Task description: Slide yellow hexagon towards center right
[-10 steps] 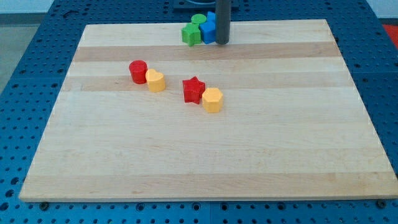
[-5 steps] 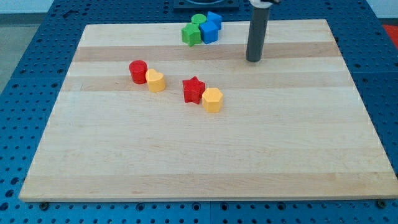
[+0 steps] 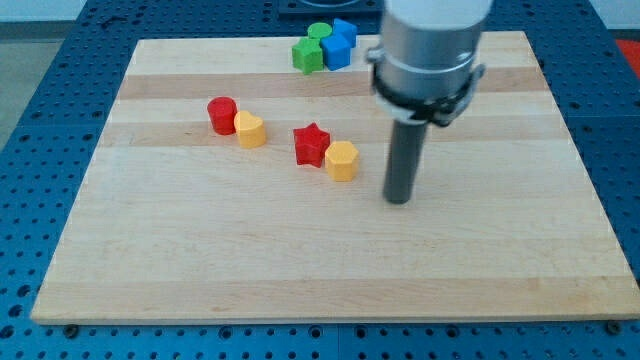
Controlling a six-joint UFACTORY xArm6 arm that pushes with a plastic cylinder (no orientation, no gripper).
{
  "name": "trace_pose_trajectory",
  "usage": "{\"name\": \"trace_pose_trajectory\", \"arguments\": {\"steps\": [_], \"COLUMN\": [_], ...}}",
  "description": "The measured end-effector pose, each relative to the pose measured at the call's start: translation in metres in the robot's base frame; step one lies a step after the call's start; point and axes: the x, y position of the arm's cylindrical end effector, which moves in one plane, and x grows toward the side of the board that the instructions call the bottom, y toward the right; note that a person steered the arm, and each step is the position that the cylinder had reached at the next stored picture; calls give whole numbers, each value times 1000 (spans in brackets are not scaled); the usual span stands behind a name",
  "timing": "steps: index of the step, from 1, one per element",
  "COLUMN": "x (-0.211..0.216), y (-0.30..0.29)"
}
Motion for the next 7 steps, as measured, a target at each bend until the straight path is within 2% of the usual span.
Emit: {"name": "trace_pose_trajectory", "arguments": {"steps": [1,2,3,5,6,7], "x": [4,-7,-23,-66,-67,-66], "y": [-81,-137,-146,-83,-49,-46]}}
